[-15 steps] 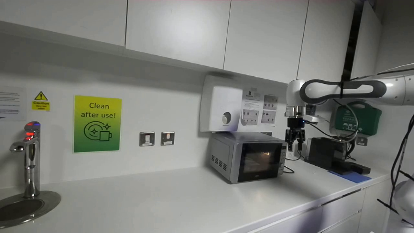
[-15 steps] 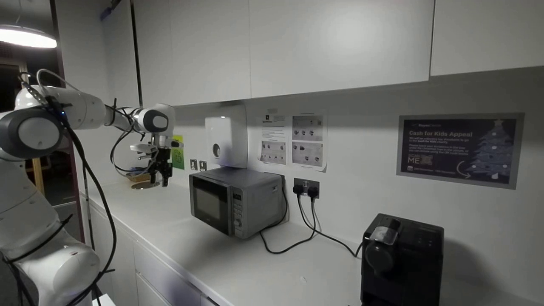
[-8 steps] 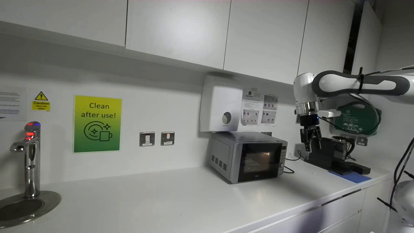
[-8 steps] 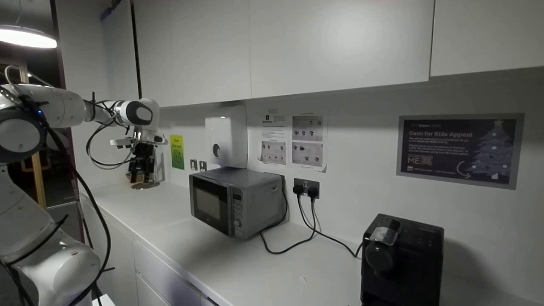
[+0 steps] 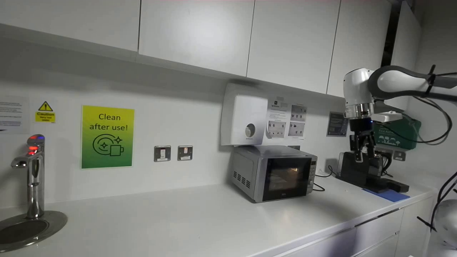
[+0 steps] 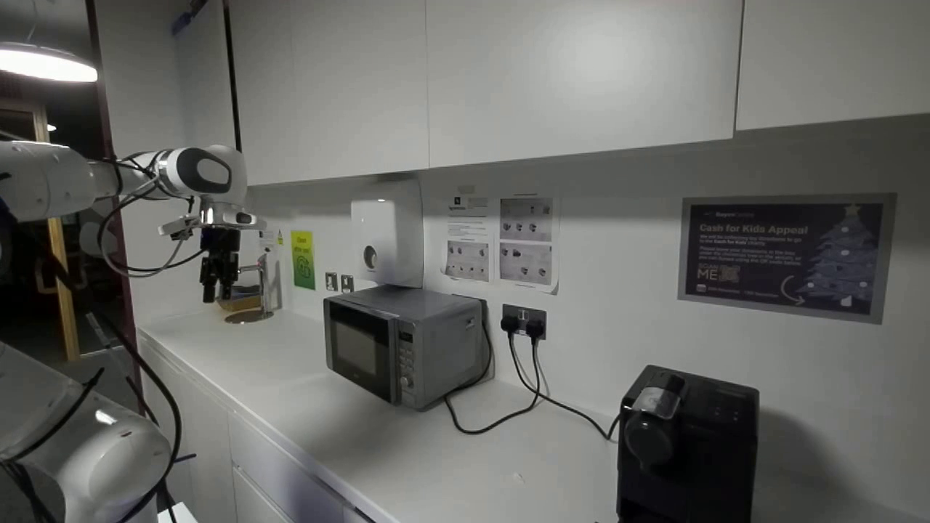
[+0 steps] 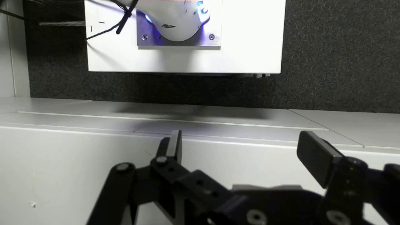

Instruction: Close the microwave door fully

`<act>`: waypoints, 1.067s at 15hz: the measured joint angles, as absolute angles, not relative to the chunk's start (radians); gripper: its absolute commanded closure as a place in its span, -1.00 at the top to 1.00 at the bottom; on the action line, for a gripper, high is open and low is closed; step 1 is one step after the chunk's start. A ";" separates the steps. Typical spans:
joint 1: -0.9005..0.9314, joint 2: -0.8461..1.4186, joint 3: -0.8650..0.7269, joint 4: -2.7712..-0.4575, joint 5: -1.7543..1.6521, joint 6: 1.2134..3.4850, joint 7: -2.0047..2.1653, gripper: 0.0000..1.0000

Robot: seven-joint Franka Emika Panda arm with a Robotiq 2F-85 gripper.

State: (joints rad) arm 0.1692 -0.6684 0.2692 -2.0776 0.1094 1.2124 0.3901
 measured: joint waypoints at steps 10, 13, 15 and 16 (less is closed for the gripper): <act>0.151 -0.808 0.269 -2.148 0.074 1.212 0.306 1.00; 0.151 -0.808 0.269 -2.162 0.074 1.223 0.275 1.00; 0.152 -0.808 0.269 -2.163 0.074 1.223 0.274 1.00; 0.153 -0.808 0.269 -2.163 0.074 1.223 0.274 1.00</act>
